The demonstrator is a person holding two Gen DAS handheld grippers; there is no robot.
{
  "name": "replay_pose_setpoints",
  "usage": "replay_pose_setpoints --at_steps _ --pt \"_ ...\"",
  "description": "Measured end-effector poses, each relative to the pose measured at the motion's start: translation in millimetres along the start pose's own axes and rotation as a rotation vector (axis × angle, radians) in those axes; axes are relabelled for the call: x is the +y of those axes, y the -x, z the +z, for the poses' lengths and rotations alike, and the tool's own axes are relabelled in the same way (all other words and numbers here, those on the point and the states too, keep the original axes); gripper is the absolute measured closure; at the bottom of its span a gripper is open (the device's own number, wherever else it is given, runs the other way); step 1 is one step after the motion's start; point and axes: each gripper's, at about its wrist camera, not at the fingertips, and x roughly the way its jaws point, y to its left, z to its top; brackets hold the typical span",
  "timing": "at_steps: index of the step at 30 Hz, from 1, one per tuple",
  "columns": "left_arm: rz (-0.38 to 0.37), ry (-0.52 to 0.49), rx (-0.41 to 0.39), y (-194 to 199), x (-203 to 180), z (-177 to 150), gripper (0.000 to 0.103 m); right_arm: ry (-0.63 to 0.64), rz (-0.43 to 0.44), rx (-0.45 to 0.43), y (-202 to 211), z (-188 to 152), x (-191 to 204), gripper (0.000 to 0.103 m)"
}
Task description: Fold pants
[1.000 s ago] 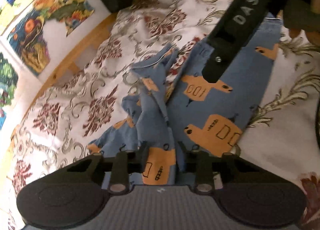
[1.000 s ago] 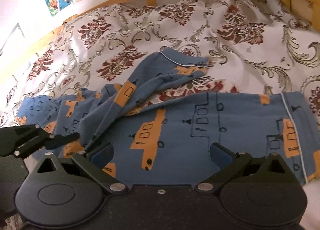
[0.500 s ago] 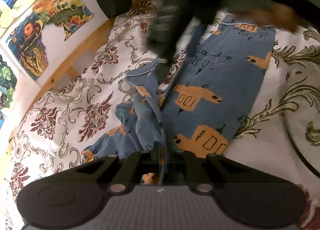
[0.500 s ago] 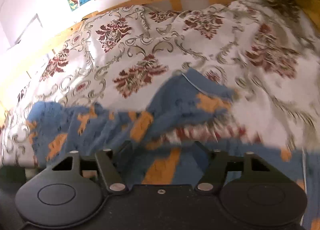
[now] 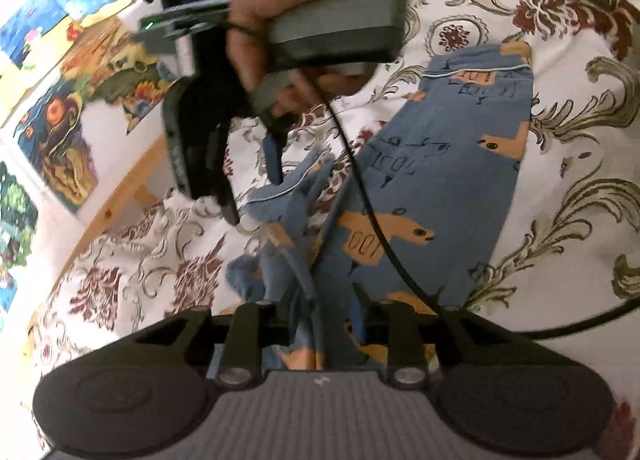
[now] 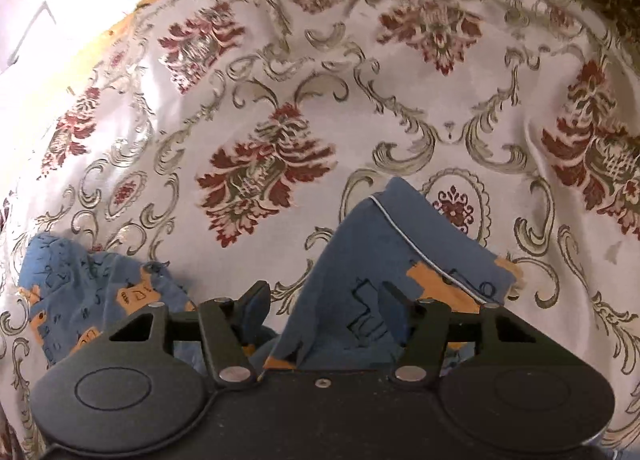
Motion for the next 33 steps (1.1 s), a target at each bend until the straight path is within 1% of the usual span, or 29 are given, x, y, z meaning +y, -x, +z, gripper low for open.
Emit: replay_pose_setpoints --at_steps 4,5,6,8,10,12,13,14,15,16,17,19,22,26,27,29,30,32,33 --pt "-0.006 0.023 0.049 -16 4 6 0.073 -0.021 -0.014 0.045 -10 9 -3 0.034" --pt "-0.007 0.037 0.059 -18 6 7 0.075 -0.026 -0.019 0.054 -13 12 -3 0.034" --pt "-0.009 0.049 0.068 -20 8 7 0.077 -0.029 -0.025 0.061 -16 14 -2 0.034" --pt "-0.015 0.062 0.083 -20 10 5 0.090 -0.028 -0.054 0.072 -21 19 0 0.034" --pt "-0.013 0.065 0.087 -19 10 5 0.095 -0.014 -0.101 0.081 -28 26 3 0.036" --pt "-0.008 0.052 0.080 -17 7 5 0.098 -0.005 -0.143 0.104 -38 33 4 0.039" --pt "-0.007 0.045 0.076 -15 6 5 0.098 -0.004 -0.155 0.117 -42 35 5 0.044" --pt "-0.004 0.038 0.070 -14 4 6 0.099 0.000 -0.164 0.128 -45 38 6 0.054" --pt "-0.003 0.030 0.064 -13 3 6 0.100 0.007 -0.176 0.133 -48 40 7 0.060" --pt "-0.003 0.027 0.061 -12 2 6 0.100 0.012 -0.186 0.134 -50 41 8 0.070" --pt "-0.004 0.026 0.059 -11 2 6 0.101 0.016 -0.194 0.135 -51 42 8 0.086" --pt "-0.007 0.028 0.055 -10 2 7 0.101 0.008 -0.198 0.128 -49 44 7 0.102" --pt "-0.001 0.035 0.047 -9 3 8 0.102 -0.061 -0.152 0.064 -32 43 -2 0.103" --pt "0.009 0.046 0.030 -6 7 9 0.102 -0.139 -0.120 -0.089 14 33 -18 0.103" --pt "0.008 0.047 0.021 -5 9 9 0.102 -0.160 -0.112 -0.146 32 26 -22 0.103" --pt "0.000 0.052 -0.007 0 13 11 0.102 -0.186 -0.127 -0.255 69 8 -28 0.103" --pt "-0.009 0.050 -0.029 3 15 12 0.102 -0.210 -0.138 -0.318 91 -6 -31 0.103" --pt "-0.039 0.042 -0.086 11 18 14 0.102 -0.256 -0.180 -0.412 125 -40 -37 0.103" --pt "-0.057 0.026 -0.112 16 17 14 0.102 -0.293 -0.218 -0.446 138 -62 -39 0.103"
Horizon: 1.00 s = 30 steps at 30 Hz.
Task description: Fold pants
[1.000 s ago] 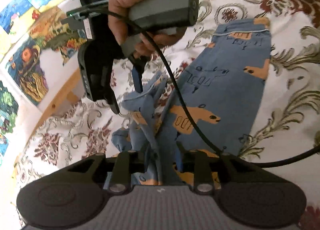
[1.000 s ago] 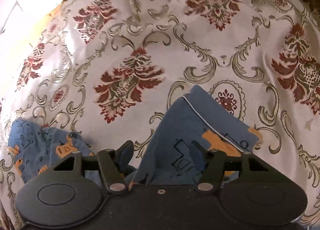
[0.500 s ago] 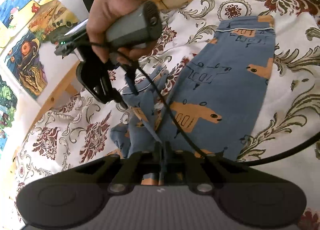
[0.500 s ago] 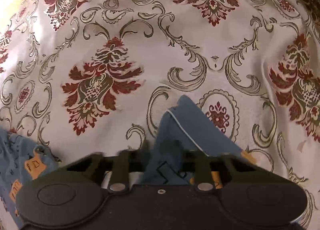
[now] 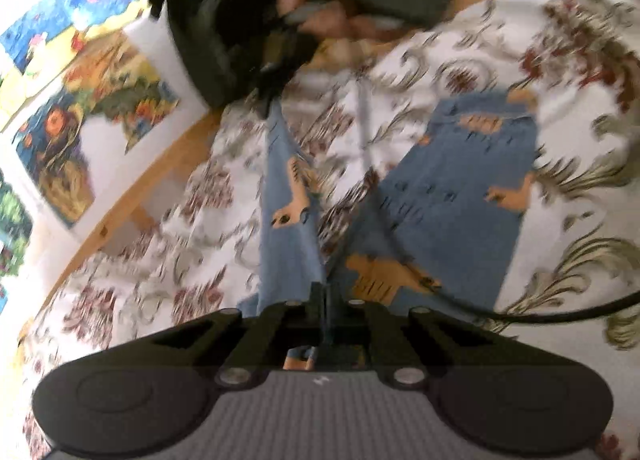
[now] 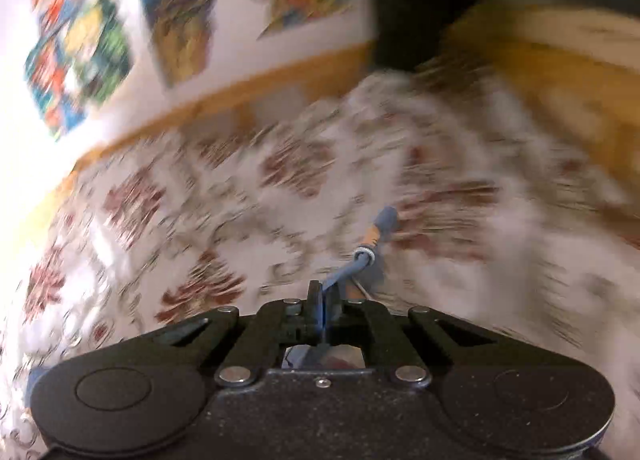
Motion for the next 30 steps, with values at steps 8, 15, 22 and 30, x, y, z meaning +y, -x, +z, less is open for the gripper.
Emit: replay_pose_setpoints --at_steps 8,15,22,30 --pt "-0.150 -0.112 -0.003 7 -13 -23 0.102 -0.340 -0.261 0.111 38 -108 -61 0.103" --pt "-0.165 -0.078 0.014 0 -9 -27 0.102 -0.295 -0.319 0.065 42 -117 -48 0.103" --pt "-0.189 -0.103 0.013 4 -15 -26 0.102 -0.172 -0.436 0.089 50 -136 -33 0.103" --pt "-0.190 -0.100 0.034 1 -15 -29 0.102 -0.422 -0.353 0.097 53 -139 -68 0.074"
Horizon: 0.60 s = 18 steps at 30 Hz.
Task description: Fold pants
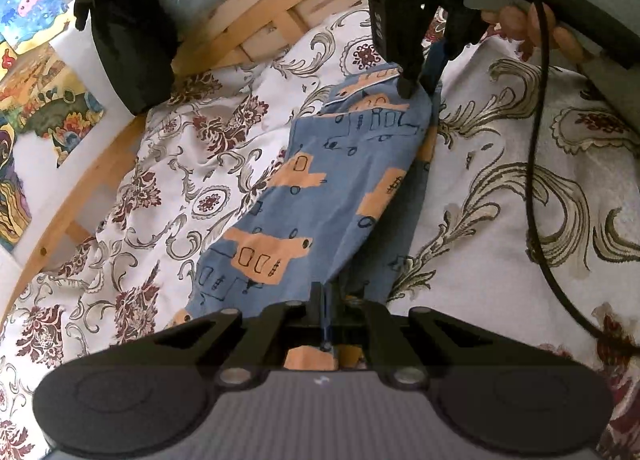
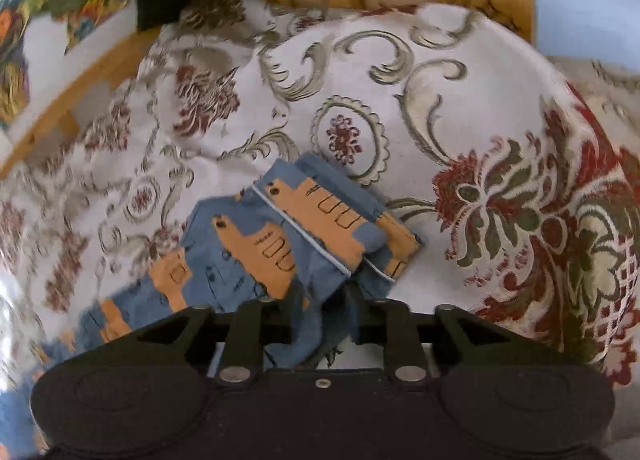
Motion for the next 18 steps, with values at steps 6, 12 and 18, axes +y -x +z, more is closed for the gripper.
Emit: replay_pose_setpoints --at_steps 6,12,18 --pt "0.001 -0.001 0.000 1 -1 -1 0.102 -0.157 0.037 0.003 -8 15 -20 0.072" --pt "0.006 0.007 -0.003 1 -2 1 0.102 -0.228 0.054 -0.039 -10 26 -31 0.092" --pt "-0.004 0.010 -0.012 1 -2 2 0.102 0.077 -0.093 -0.228 20 10 6 0.093"
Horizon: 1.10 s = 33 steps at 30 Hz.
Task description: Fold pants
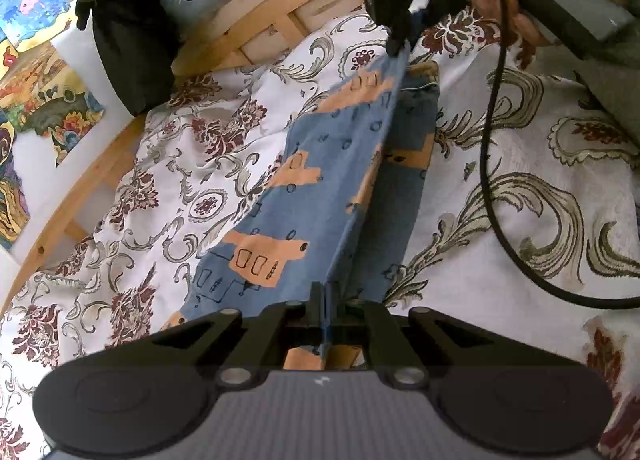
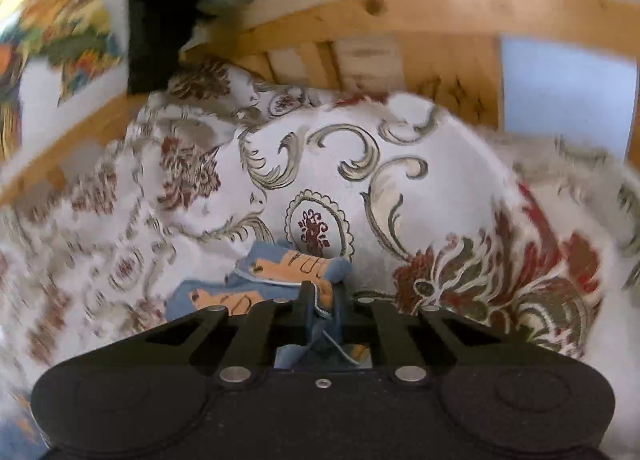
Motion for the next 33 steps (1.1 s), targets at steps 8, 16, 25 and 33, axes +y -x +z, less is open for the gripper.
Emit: replay_pose_setpoints --at_steps 8,16,25,33 --pt "-0.009 0.002 0.014 -3 -1 -1 0.102 0.004 -0.071 0.100 -25 -10 -2 0.093" --pt "-0.081 0.080 0.035 -3 10 -6 0.085 0.010 -0.035 0.084 -1 2 -4 0.032" --pt "-0.074 0.273 0.084 32 50 -38 0.047 0.300 0.174 0.134 -15 34 25 0.021" --pt "0.066 0.593 0.230 26 103 -72 0.046 0.638 0.228 0.207 -83 69 45 0.067"
